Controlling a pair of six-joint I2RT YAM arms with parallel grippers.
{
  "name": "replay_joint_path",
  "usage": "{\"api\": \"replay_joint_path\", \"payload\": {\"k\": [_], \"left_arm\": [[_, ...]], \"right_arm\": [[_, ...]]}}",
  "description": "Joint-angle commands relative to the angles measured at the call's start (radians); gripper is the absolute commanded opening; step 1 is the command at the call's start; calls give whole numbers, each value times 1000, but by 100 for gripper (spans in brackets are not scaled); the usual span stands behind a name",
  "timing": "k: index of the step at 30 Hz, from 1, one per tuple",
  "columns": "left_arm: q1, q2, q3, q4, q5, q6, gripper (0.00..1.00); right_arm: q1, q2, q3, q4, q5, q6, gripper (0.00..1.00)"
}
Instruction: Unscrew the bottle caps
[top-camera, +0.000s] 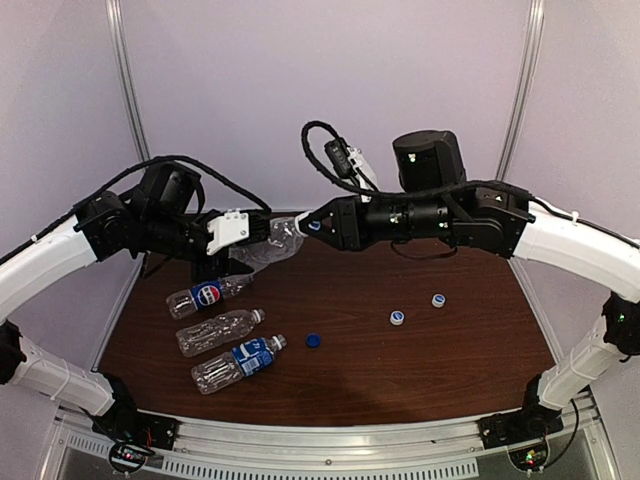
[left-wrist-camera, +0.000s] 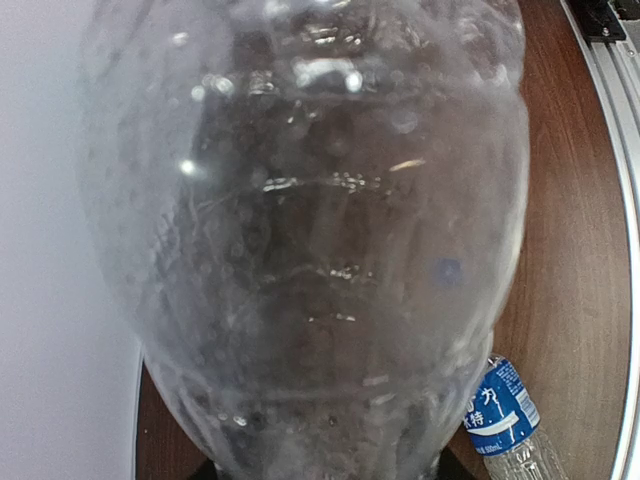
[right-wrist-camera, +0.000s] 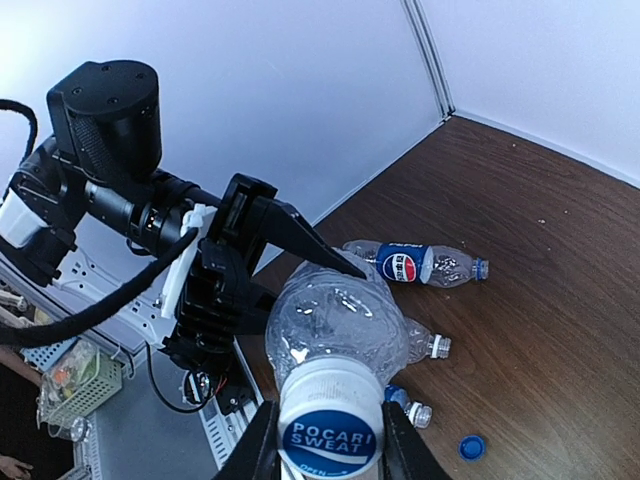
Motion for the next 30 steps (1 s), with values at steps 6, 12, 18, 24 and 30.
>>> {"api": "replay_joint_path", "payload": {"k": [6, 12, 18, 24, 30], "left_arm": [[1, -15, 0, -28, 113, 17, 37], [1, -16, -6, -40, 129, 30, 37], [1, -15, -5, -52, 148, 33, 37], [1, -16, -4, -53, 150, 32, 37], [1, -22, -2, -33, 115, 15, 37]], "right_arm": [[2, 0, 60, -181, -112, -590, 0], [9, -68, 16, -173, -162, -878, 0], [33, -90, -9, -177, -91, -1083, 0], [50, -60, 17, -165, -37, -1065, 44], [51, -74, 14, -67, 2, -789, 100]]}}
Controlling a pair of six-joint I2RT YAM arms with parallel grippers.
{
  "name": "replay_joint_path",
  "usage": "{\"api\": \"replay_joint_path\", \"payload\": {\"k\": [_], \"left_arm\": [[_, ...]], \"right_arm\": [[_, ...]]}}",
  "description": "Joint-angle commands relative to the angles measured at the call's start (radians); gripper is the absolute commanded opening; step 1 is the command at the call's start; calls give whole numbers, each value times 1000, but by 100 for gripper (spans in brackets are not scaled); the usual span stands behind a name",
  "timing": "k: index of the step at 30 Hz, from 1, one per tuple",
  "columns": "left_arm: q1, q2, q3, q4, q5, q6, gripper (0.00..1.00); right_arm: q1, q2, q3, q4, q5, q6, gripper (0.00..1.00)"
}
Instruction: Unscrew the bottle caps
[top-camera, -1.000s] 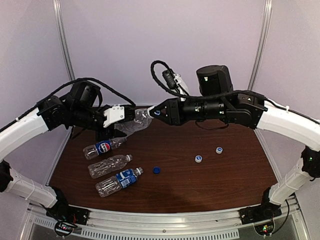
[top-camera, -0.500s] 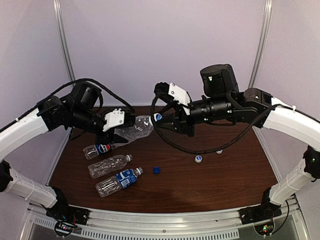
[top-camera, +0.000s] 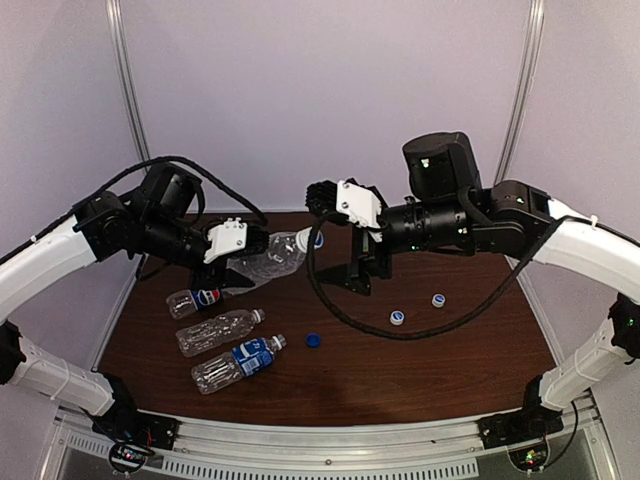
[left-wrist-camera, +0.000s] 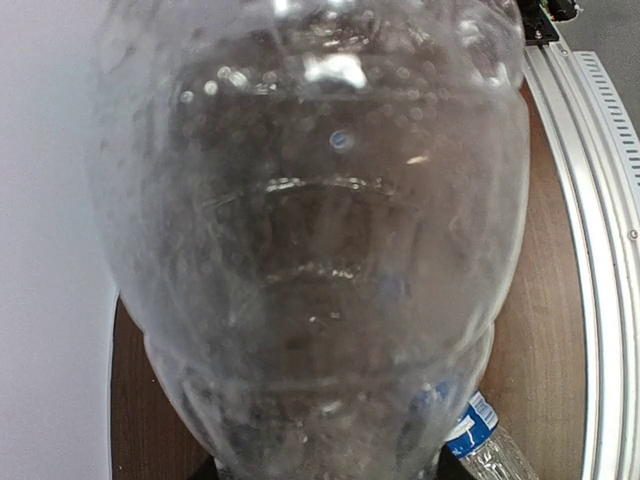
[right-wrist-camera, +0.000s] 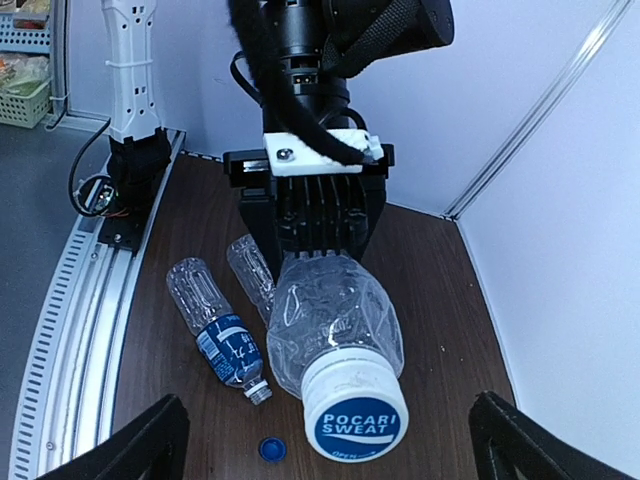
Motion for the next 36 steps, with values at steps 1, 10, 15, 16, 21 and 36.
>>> {"api": "replay_joint_path", "payload": {"k": [1, 10, 15, 16, 21, 36], "left_arm": [[6, -21, -7, 38, -48, -39, 36], [6, -18, -14, 157, -254, -51, 36], [5, -20, -24, 157, -249, -51, 36], [5, -19, -27, 157, -249, -50, 36], [5, -17, -25, 155, -246, -48, 36], [5, -17, -28, 156, -245, -44, 36]], "right_arm": [[6, -26, 11, 77, 70, 250, 100], [-12, -61, -67, 200, 198, 1003, 93], [-14, -30, -50, 209, 220, 1082, 88], [-15, -21, -39, 205, 227, 1088, 88], [-26, 25, 4, 196, 215, 1113, 83], [-65, 70, -4, 210, 142, 1141, 54]]}}
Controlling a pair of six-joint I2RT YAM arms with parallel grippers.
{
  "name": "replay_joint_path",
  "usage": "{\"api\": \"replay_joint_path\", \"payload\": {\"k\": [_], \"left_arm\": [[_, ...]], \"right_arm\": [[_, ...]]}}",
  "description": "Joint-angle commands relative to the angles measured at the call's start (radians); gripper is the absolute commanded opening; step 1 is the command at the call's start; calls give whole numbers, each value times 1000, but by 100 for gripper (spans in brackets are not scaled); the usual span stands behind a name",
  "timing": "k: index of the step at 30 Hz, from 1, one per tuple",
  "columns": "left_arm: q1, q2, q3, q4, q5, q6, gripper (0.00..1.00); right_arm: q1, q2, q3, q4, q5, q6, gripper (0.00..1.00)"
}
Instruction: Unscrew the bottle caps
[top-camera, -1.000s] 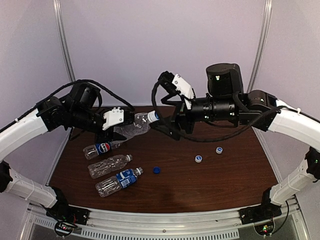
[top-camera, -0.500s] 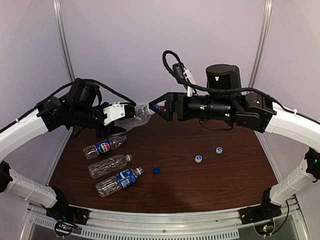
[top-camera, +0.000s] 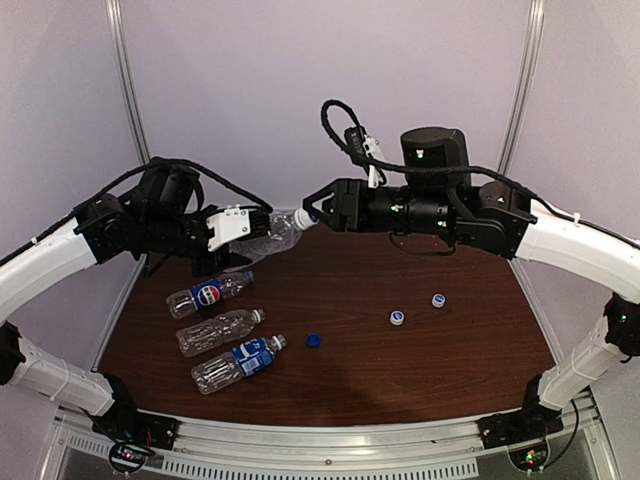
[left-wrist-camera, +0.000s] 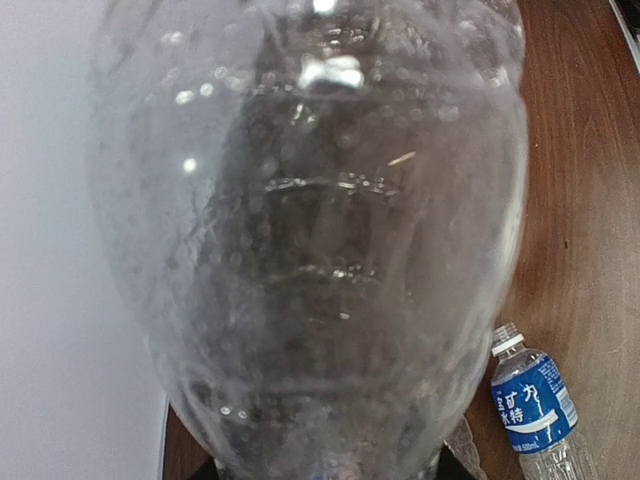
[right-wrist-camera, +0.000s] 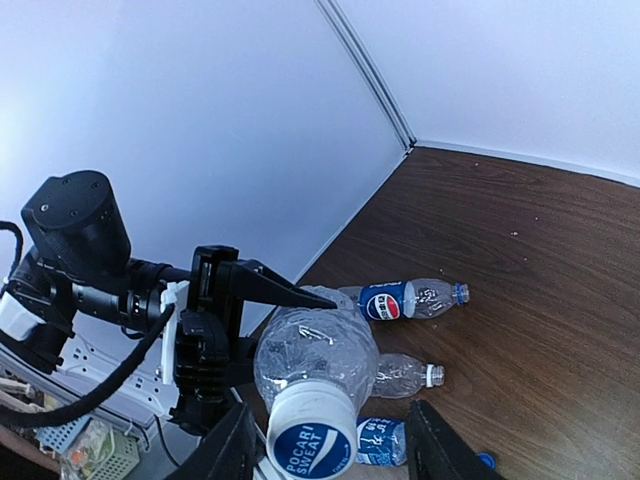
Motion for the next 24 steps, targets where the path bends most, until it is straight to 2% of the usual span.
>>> {"api": "replay_joint_path", "payload": {"k": [1, 8, 10, 14, 19, 21, 24], "left_arm": [[4, -9, -9, 40, -4, -5, 36], [4, -14, -15, 40, -3, -4, 36], [4, -13, -13, 40, -2, -3, 36], [5, -15, -15, 41, -3, -4, 36], [5, -16, -18, 43, -4, -3, 36], [5, -18, -18, 40, -3, -4, 36], [4, -17, -19, 39, 5, -5, 36]], "right_arm": [[-8, 29, 16, 1, -54, 21, 55], [-10, 25, 6, -7, -68, 28, 55], [-10, 31, 7, -7, -81, 31, 51], [-10, 40, 13, -6, -93, 26, 34], [-10, 62, 33, -35, -125, 23, 35], [-9, 63, 34, -43, -128, 11, 27], [-10, 52, 37, -39, -155, -65, 0]]}}
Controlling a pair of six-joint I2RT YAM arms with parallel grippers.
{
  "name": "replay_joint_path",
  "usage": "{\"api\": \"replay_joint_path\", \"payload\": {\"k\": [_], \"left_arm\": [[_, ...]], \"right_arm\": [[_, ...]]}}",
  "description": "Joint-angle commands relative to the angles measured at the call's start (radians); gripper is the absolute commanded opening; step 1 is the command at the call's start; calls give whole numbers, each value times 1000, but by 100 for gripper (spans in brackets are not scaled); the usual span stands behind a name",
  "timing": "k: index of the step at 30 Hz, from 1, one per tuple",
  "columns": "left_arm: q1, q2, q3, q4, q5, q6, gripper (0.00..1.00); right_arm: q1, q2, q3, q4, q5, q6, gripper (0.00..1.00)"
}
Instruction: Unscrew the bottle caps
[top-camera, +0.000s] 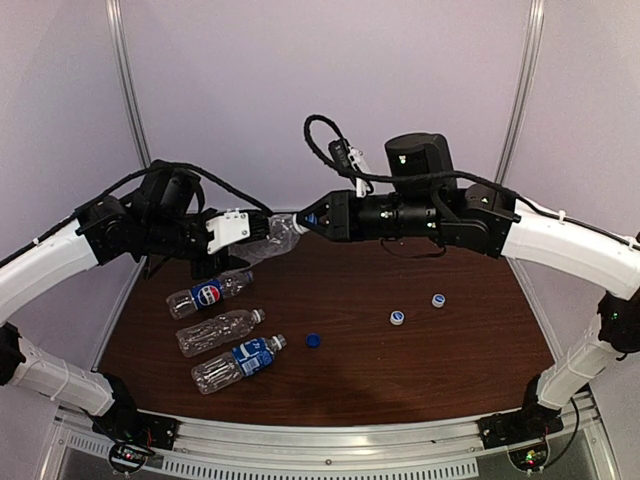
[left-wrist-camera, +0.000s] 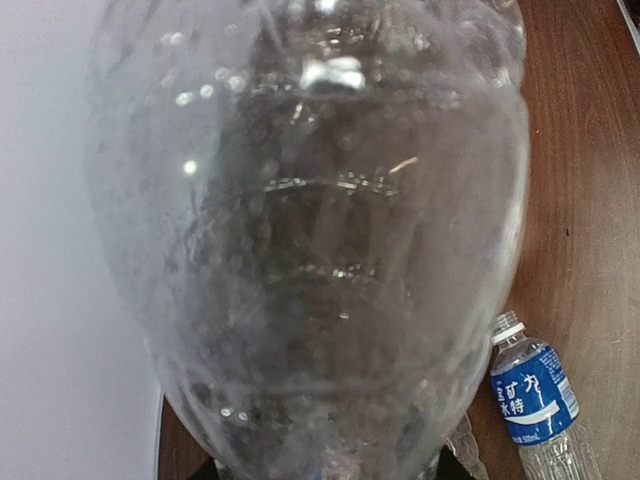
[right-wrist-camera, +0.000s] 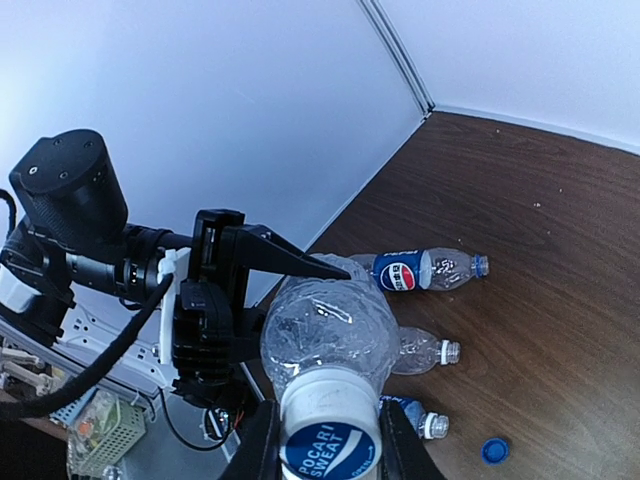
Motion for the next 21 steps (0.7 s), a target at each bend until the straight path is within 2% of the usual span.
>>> {"api": "replay_joint_path", "payload": {"k": [1, 6, 10, 15, 18, 21], "left_arm": [[0, -16, -3, 43, 23, -3, 36], [0, -15, 12, -20, 132, 1, 36], [0, -11, 24, -82, 237, 16, 36], [0, -13, 14, -107, 266, 35, 36], [0, -17, 5, -111, 270, 40, 35], [0, -18, 2, -113, 269, 43, 35]], "right_arm": [[1, -4, 23, -17, -78, -129, 0], [4, -32, 19, -90, -200, -493, 0], [19, -55, 13, -181, -211, -807, 0], [34, -111, -45, -219, -187, -1161, 0], [48, -145, -81, -219, -148, -1324, 0], [59, -161, -91, -209, -122, -1404, 0]]}}
